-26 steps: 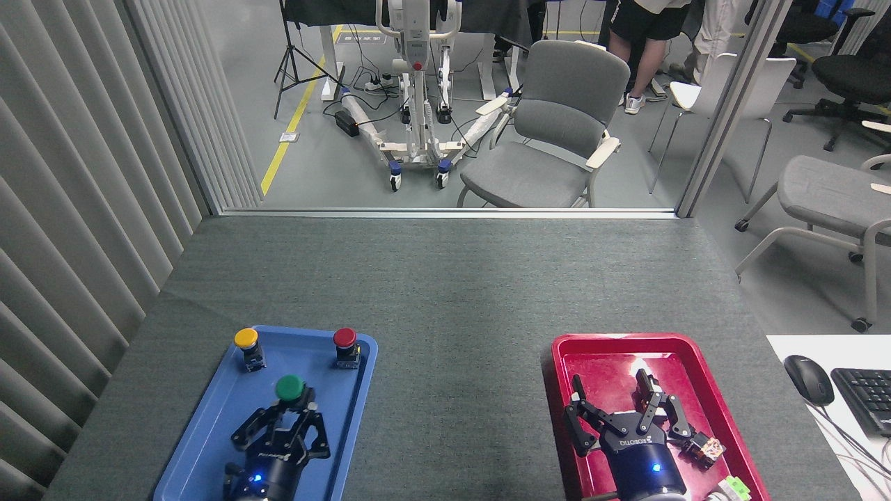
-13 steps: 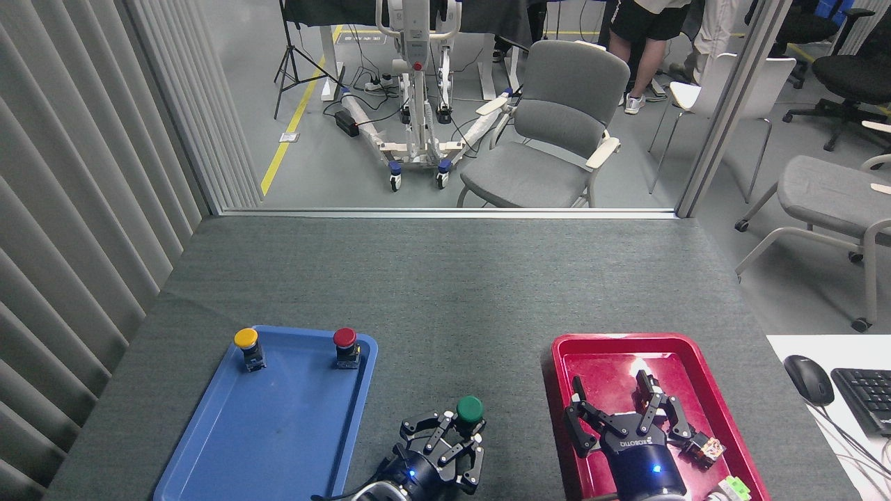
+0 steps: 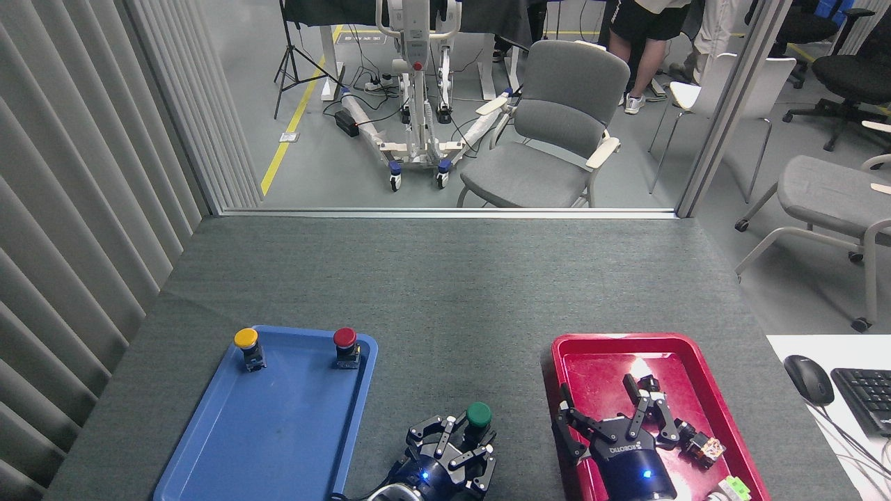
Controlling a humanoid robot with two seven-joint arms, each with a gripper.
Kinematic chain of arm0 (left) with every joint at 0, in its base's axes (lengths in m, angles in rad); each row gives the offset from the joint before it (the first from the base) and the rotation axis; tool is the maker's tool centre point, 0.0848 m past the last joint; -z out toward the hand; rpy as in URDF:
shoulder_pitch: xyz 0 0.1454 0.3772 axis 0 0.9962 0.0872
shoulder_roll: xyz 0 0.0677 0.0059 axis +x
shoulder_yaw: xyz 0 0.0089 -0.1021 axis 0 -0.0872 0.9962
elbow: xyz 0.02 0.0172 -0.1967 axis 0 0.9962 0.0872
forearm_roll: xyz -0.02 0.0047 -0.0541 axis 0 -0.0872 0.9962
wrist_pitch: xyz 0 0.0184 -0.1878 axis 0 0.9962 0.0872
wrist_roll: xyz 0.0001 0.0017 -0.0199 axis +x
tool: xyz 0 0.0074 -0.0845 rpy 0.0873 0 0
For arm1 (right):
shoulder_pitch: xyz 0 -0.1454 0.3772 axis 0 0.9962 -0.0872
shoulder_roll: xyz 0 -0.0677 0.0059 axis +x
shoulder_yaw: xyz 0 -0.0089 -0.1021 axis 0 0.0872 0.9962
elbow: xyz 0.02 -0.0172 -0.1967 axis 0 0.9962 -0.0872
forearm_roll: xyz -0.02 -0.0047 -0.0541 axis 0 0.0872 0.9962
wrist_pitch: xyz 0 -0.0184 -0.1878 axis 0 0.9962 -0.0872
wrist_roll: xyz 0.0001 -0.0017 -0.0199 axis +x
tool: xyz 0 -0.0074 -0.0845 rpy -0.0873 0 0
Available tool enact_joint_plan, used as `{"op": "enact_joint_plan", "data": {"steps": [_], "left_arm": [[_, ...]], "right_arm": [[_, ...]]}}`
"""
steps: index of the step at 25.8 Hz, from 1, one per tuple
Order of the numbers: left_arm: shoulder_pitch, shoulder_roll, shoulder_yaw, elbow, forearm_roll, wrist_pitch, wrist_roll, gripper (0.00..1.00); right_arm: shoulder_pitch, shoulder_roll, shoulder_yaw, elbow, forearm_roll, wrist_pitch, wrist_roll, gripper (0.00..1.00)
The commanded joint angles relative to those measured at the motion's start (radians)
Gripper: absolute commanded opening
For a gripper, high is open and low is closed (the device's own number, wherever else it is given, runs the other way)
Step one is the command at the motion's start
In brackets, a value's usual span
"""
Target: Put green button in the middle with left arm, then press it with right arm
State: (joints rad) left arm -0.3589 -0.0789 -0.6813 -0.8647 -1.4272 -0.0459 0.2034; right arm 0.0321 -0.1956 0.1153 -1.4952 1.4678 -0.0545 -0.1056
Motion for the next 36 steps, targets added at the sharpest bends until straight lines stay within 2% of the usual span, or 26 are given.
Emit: {"op": "enact_joint_plan", "data": {"steps": [1, 4, 7, 9, 12, 16, 22, 29, 36], "left_arm": [[0.095, 0.036, 0.054, -0.197, 0.005, -0.002, -0.007, 1.00], [0.242, 0.128, 0.201, -0.473, 0.010, -0.014, -0.012, 1.00], [0.399, 0.196, 0.347, -0.685, 0.013, -0.002, -0.013, 1.00], [0.471, 0.219, 0.494, -0.743, 0.016, 0.000, -0.010, 1.00], [0.474, 0.202, 0.663, -0.718, 0.013, -0.020, -0.012, 1.00], [0.474, 0.202, 0.764, -0.709, 0.013, -0.060, -0.012, 1.00], [0.472, 0.205, 0.770, -0.663, 0.016, -0.054, -0.010, 1.00], [0.474, 0.203, 0.793, -0.657, 0.024, -0.058, -0.009, 1.00], [0.482, 0.208, 0.795, -0.656, 0.031, -0.049, -0.007, 1.00]], "right_arm": [[-0.003, 0.002, 0.030, 0.000, 0.009, -0.028, 0.000, 0.83], [-0.008, 0.013, 0.064, 0.000, 0.012, -0.028, 0.000, 0.50], [-0.012, 0.024, 0.101, 0.001, 0.034, -0.028, 0.000, 0.29], [-0.014, 0.039, 0.129, 0.009, 0.086, -0.034, 0.000, 0.19], [-0.015, 0.062, 0.176, 0.041, 0.134, -0.057, 0.000, 0.07], [-0.057, 0.094, 0.225, 0.107, 0.137, -0.050, 0.001, 0.04], [-0.077, 0.119, 0.233, 0.202, 0.132, -0.033, 0.000, 0.06], [-0.077, 0.125, 0.238, 0.225, 0.126, 0.044, -0.009, 0.06], [-0.077, 0.122, 0.238, 0.265, 0.123, 0.044, -0.009, 0.06]]}}
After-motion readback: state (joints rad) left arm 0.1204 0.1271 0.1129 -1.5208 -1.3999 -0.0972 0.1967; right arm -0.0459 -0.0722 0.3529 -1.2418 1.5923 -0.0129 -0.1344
